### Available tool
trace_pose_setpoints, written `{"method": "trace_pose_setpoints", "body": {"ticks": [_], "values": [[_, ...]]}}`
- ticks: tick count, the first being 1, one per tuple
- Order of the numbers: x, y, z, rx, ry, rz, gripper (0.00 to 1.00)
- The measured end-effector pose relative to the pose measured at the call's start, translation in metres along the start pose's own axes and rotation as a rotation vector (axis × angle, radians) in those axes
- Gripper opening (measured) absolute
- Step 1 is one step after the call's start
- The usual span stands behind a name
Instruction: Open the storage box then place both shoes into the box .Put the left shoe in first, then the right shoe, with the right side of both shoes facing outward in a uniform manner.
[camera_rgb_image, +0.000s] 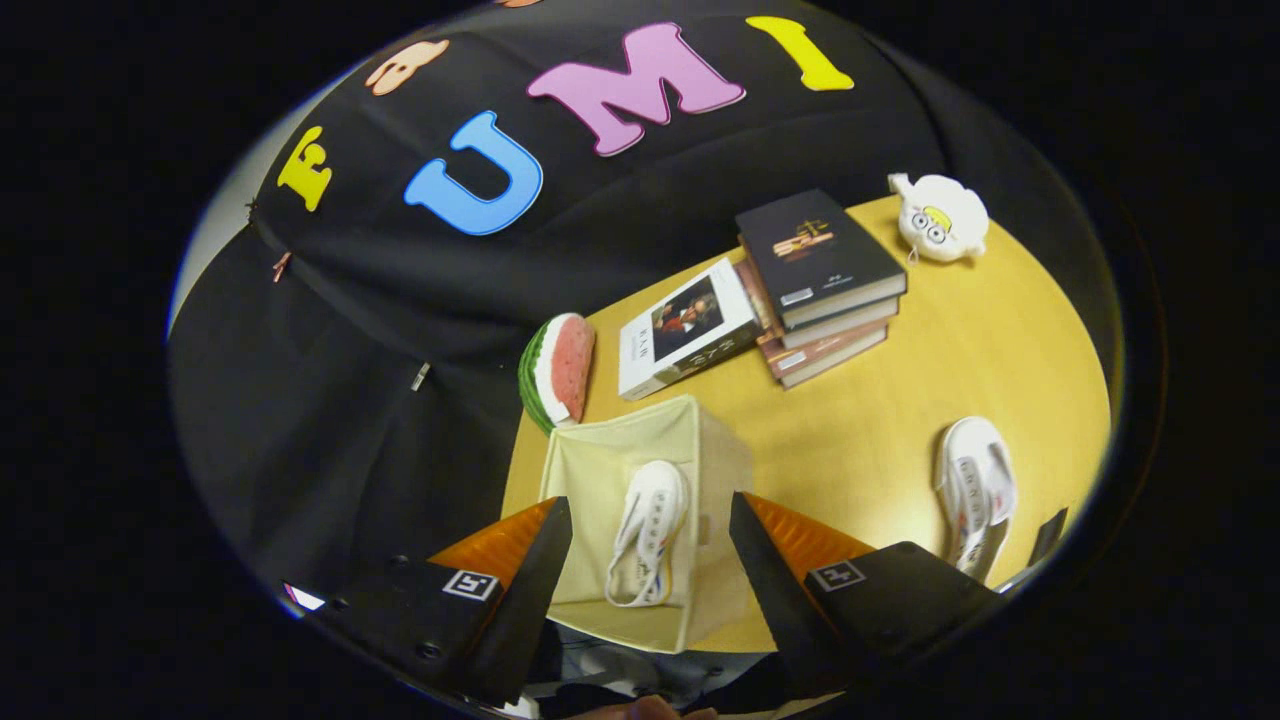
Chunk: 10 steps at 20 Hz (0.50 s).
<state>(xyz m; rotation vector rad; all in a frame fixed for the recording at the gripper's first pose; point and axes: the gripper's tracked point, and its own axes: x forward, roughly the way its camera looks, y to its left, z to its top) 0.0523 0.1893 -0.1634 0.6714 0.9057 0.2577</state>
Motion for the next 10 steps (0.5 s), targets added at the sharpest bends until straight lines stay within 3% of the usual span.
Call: {"method": "trace_pose_setpoints", "body": {"ticks": [6,10], "values": [[-0.054,-0.101,-0.001,-0.244,-0.078,-0.173,0.97],[-0.076,-0.179,-0.021,-0.284,-0.039,-0.323,0.97]]}}
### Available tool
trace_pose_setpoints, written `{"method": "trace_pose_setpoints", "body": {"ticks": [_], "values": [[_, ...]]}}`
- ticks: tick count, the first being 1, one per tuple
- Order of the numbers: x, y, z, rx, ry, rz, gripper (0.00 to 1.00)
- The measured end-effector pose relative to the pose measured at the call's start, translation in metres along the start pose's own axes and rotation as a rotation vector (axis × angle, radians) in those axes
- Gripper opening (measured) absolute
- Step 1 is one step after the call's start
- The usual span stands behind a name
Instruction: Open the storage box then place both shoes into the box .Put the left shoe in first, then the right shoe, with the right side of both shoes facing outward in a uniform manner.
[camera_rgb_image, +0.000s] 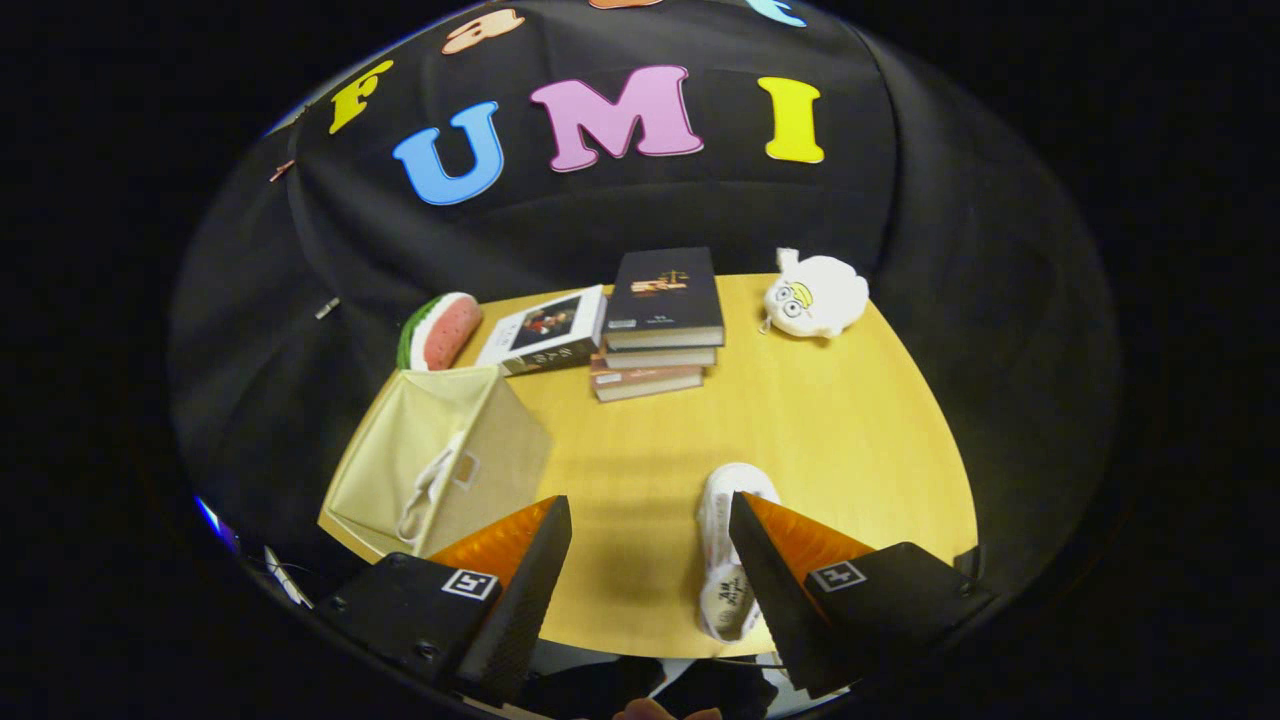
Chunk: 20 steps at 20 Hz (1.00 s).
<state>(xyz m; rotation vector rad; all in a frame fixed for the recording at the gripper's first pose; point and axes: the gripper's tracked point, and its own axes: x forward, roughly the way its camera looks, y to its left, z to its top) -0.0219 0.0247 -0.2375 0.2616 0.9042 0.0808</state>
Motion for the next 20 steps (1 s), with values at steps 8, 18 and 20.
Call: {"method": "trace_pose_setpoints", "body": {"ticks": [8,18,20], "values": [[0.056,-0.078,-0.111,0.069,0.244,-0.118,0.96],[0.136,-0.089,-0.124,0.368,0.305,-0.016,0.39],[0.124,-0.092,-0.126,0.439,0.332,-0.024,0.22]]}}
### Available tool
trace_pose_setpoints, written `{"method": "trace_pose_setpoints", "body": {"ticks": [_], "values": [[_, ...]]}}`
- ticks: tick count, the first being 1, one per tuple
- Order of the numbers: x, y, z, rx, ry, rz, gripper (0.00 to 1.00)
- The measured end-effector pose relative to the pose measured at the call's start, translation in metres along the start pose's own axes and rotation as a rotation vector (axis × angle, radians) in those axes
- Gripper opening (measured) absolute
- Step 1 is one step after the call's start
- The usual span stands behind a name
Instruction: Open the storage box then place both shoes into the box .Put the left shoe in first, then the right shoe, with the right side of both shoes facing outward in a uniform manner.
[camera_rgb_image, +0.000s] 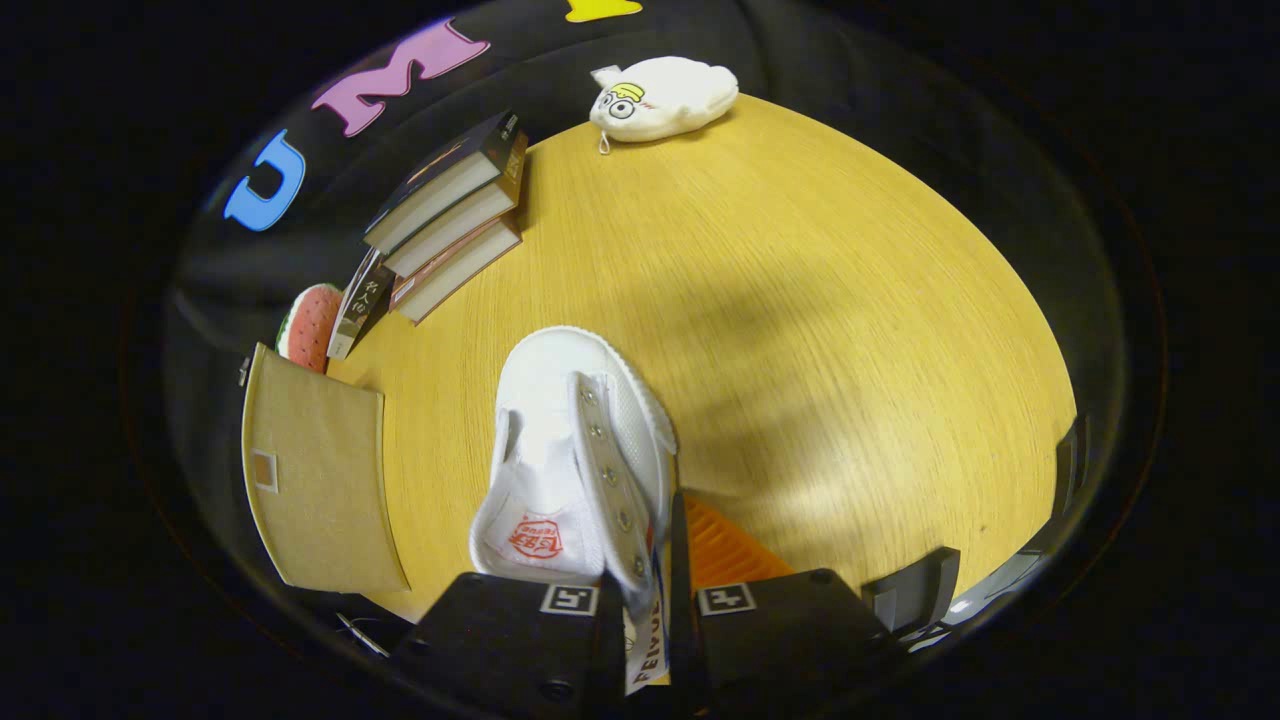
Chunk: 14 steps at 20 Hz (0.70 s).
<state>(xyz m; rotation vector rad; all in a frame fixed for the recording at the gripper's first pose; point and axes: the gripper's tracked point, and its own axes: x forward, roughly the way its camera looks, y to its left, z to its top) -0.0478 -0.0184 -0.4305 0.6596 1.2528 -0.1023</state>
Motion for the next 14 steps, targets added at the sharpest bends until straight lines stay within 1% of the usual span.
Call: {"method": "trace_pose_setpoints", "body": {"ticks": [2,5,9,11,14], "values": [[-0.019,0.011,0.002,0.062,-0.020,0.031,0.12],[-0.064,0.047,0.016,0.105,-0.074,0.081,0.12],[-0.116,0.120,0.029,0.036,-0.098,0.151,0.11],[-0.132,0.164,0.029,0.000,-0.093,0.197,0.11],[-0.143,0.226,0.016,-0.031,-0.071,0.242,0.11]]}}
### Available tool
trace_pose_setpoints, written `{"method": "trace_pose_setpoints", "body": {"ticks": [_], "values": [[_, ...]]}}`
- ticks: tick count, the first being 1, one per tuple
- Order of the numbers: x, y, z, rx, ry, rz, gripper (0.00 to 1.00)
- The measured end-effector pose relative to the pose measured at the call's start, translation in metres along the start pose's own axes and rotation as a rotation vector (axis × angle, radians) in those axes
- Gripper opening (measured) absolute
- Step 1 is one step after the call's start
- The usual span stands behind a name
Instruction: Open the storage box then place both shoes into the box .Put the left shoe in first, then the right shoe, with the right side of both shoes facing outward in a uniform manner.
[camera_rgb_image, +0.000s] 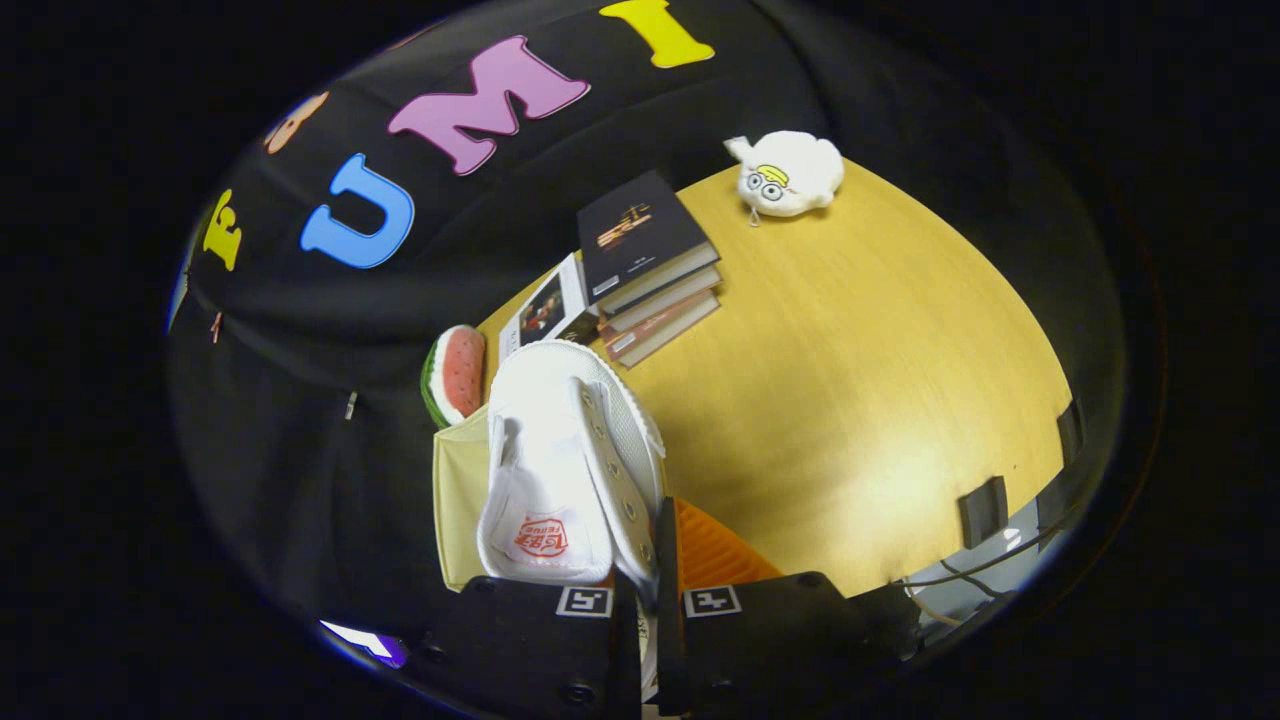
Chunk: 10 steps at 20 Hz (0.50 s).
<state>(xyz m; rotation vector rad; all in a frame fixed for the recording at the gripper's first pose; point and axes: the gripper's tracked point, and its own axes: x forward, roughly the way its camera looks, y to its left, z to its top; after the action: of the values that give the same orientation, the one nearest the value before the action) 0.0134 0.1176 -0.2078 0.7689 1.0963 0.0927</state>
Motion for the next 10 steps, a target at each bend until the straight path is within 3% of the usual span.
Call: {"method": "trace_pose_setpoints", "body": {"ticks": [4,10], "values": [[0.026,0.070,-0.025,-0.015,0.063,0.059,0.11],[0.067,0.106,-0.054,0.007,0.134,-0.009,0.11]]}}
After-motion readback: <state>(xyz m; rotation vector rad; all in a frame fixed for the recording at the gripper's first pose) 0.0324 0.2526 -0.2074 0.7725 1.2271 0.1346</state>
